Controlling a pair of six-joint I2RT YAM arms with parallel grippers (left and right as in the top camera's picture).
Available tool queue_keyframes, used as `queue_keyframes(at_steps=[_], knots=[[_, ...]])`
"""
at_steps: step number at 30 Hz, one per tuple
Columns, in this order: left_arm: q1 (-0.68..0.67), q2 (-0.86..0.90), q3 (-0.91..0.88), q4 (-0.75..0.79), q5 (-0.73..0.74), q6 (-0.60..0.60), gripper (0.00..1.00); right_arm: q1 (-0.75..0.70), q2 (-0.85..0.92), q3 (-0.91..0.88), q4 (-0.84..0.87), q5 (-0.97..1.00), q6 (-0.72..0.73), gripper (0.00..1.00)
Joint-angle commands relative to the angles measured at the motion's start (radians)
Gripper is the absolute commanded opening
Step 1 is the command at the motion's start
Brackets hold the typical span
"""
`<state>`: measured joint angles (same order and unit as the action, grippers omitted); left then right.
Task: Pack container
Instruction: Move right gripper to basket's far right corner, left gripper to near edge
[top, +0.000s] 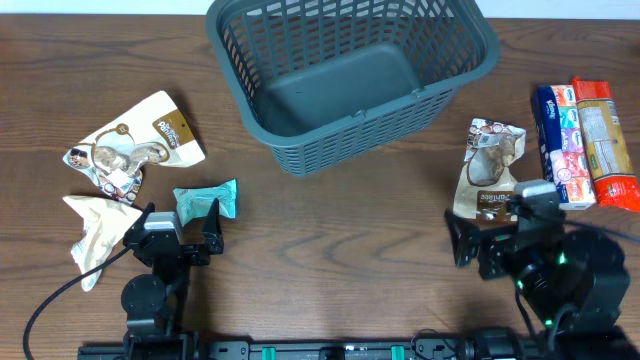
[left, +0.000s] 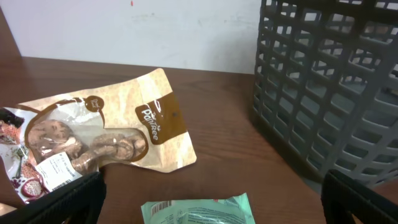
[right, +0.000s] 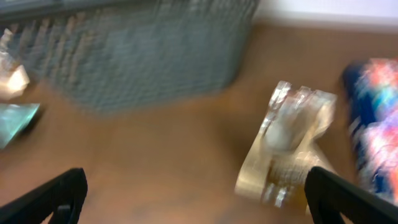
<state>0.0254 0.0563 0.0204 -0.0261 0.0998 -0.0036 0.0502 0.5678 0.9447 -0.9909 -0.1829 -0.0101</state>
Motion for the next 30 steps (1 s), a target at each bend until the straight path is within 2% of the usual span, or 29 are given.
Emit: queue_keyframes(at_steps=[1, 6, 10, 14, 22, 30], knots=[[0.005, 0.0, -0.014, -0.037, 0.027, -0.008, 0.99, 0.008, 0.06, 0.058, -0.113, -0.107, 0.005, 0.99], [0.005, 0.0, -0.014, -0.037, 0.027, -0.008, 0.99, 0.008, 0.092, 0.063, -0.076, -0.129, -0.002, 0.99], [0.005, 0.0, -0.014, -0.037, 0.027, -0.008, 0.99, 0.007, 0.134, 0.125, -0.032, 0.024, 0.073, 0.99], [0.005, 0.0, -0.014, -0.037, 0.027, -0.008, 0.99, 0.007, 0.237, 0.288, -0.023, 0.116, 0.078, 0.99], [0.005, 0.0, -0.014, -0.037, 0.027, -0.008, 0.99, 0.008, 0.462, 0.608, -0.129, 0.084, 0.034, 0.99], [0.005, 0.0, -0.014, -0.037, 0.027, -0.008, 0.99, 0.008, 0.533, 0.684, -0.116, -0.076, 0.033, 0.99]])
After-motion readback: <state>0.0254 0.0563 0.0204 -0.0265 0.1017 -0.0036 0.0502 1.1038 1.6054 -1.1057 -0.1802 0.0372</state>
